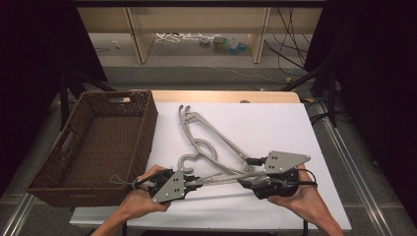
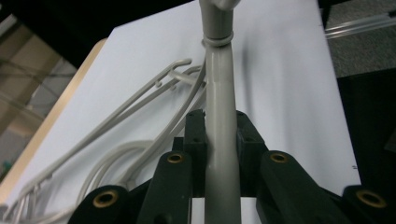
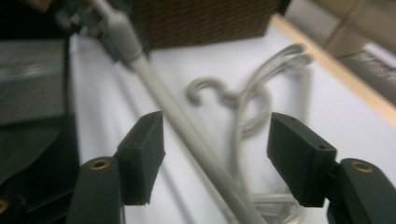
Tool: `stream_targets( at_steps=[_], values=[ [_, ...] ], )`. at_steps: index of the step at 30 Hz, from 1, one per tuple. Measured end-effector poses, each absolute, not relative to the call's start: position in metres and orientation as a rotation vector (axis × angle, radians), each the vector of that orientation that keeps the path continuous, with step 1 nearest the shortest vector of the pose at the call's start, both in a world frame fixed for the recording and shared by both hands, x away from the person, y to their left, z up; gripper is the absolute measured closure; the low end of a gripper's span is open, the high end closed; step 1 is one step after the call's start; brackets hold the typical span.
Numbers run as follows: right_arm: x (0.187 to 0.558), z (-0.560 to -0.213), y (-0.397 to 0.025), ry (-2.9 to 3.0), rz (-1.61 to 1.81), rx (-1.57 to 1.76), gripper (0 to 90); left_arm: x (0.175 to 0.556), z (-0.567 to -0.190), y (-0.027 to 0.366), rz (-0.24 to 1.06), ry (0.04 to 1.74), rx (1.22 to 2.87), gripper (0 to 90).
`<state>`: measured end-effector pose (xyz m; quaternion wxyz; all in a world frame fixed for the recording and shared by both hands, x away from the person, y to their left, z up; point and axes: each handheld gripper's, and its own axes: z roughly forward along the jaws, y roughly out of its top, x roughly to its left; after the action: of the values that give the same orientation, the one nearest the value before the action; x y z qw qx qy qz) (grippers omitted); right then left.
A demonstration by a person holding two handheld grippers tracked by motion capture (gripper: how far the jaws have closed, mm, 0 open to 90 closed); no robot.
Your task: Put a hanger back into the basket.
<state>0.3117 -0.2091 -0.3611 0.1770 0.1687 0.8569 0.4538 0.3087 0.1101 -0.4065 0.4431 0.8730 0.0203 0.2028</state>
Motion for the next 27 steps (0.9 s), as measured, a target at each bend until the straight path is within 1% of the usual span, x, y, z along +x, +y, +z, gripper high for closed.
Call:
stream_targets(
  at_steps=[2, 7, 8, 9, 11, 12, 16, 17, 24, 27],
  values=[
    [0.312, -0.358, -0.213, 2.378, 1.312, 0.513, 34.6, 0.311, -0.405, 0.112, 0.49, 0.113, 2.168, 79.1],
    [0.309, -0.359, -0.214, 2.366, 1.308, 0.537, 34.8, 0.317, -0.4, 0.117, 0.386, 0.286, 2.141, 79.1],
    [0.308, -0.36, -0.213, 2.369, 1.305, 0.534, 34.8, 0.317, -0.4, 0.117, 0.386, 0.286, 2.141, 79.1],
    [0.307, -0.36, -0.212, 2.376, 1.306, 0.532, 34.8, 0.319, -0.398, 0.119, 0.347, 0.346, 2.134, 79.1],
    [0.306, -0.362, -0.211, 2.381, 1.304, 0.528, 34.9, 0.32, -0.397, 0.121, 0.345, 0.363, 2.137, 79.1],
    [0.305, -0.361, -0.211, 2.387, 1.302, 0.529, 34.8, 0.323, -0.394, 0.124, 0.331, 0.41, 2.134, 79.1],
    [0.302, -0.361, -0.21, 2.372, 1.319, 0.533, 34.6, 0.326, -0.392, 0.127, 0.293, 0.468, 2.098, 79.1],
    [0.3, -0.362, -0.21, 2.357, 1.331, 0.546, 33.4, 0.329, -0.389, 0.131, 0.265, 0.507, 2.091, 79.1],
    [0.297, -0.373, -0.212, 2.321, 1.377, 0.629, 27.7, 0.332, -0.381, 0.146, 0.195, 0.618, 1.987, 79.2],
    [0.296, -0.38, -0.214, 2.29, 1.395, 0.667, 24.4, 0.333, -0.377, 0.154, 0.201, 0.644, 1.963, 79.2]
  ],
)
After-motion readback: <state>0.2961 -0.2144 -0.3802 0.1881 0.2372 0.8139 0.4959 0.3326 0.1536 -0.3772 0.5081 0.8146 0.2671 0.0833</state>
